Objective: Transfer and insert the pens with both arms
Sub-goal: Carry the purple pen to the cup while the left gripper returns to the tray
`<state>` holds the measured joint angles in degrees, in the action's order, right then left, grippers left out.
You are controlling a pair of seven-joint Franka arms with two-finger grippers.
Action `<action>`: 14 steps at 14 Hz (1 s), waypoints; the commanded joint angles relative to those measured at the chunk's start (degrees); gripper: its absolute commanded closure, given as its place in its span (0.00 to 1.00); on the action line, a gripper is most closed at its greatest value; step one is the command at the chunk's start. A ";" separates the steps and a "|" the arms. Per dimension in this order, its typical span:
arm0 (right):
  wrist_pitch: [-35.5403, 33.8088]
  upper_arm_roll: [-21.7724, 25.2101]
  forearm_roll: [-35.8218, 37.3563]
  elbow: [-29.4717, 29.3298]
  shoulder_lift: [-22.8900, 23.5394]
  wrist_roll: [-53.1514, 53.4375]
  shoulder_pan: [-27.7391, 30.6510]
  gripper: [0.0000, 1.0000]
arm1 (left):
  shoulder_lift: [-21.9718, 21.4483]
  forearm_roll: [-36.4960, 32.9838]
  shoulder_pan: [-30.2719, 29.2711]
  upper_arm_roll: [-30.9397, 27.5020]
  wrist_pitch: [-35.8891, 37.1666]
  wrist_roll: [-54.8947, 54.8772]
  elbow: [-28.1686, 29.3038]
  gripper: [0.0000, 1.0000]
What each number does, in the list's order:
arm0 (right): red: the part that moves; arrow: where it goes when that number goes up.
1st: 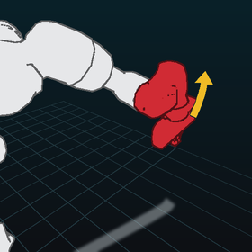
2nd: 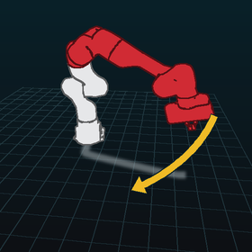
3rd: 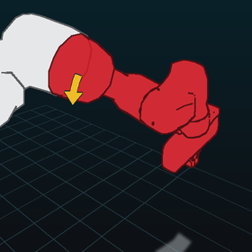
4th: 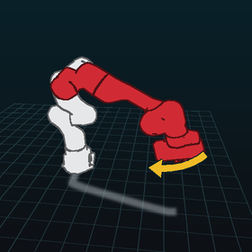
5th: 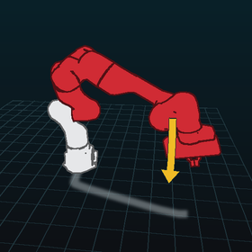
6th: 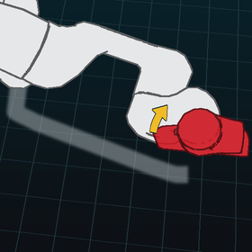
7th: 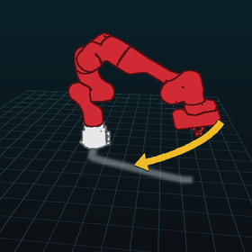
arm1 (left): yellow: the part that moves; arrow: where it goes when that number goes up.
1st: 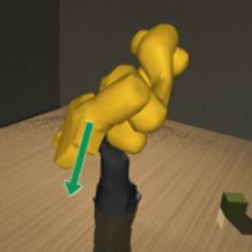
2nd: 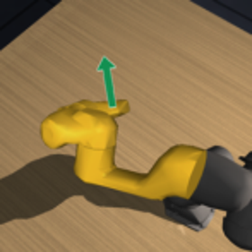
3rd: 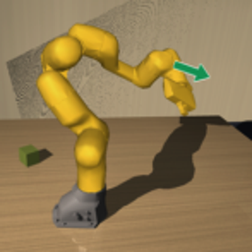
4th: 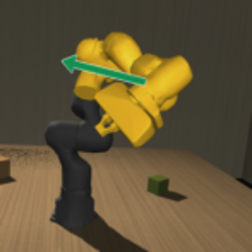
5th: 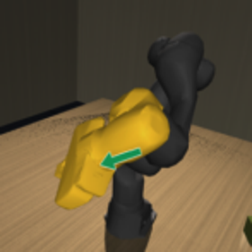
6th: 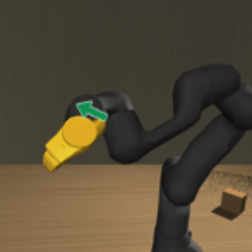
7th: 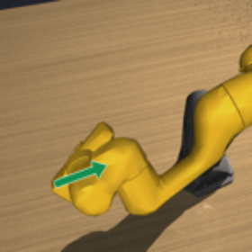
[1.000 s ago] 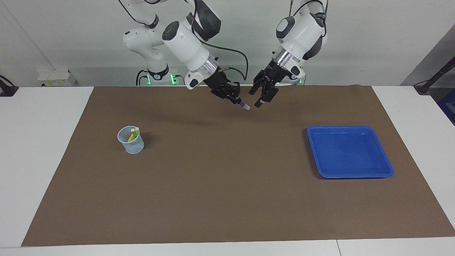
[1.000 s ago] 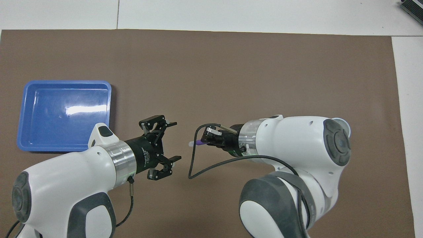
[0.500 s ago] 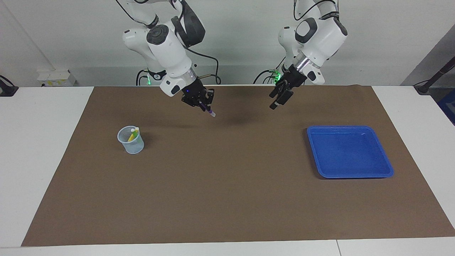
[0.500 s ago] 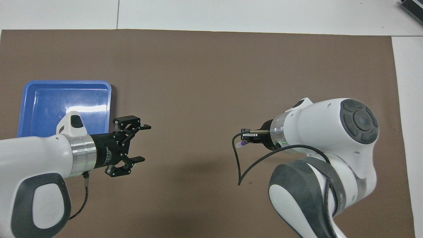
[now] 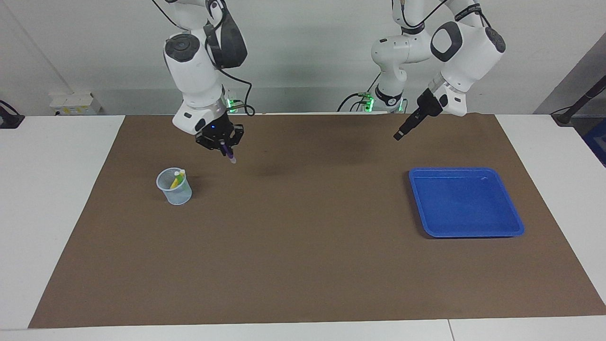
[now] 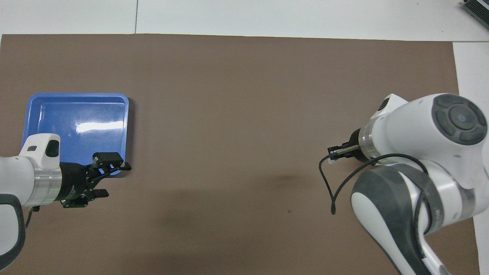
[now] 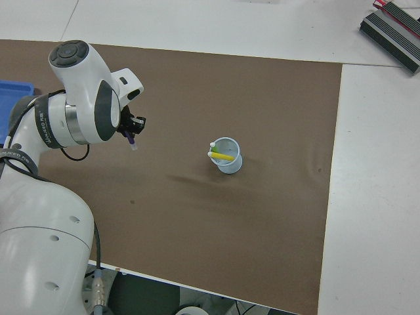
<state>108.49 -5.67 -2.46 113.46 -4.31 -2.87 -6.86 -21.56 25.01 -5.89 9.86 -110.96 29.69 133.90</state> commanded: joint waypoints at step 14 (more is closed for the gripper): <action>12.70 -0.57 9.14 8.88 0.00 -27.19 13.27 1.00 | 4.77 -19.82 -6.76 0.52 4.62 -27.67 -11.12 0.00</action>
<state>119.27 -5.49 5.85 120.19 -3.93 -29.37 5.17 -18.67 6.92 -13.07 10.43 -108.01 2.51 125.41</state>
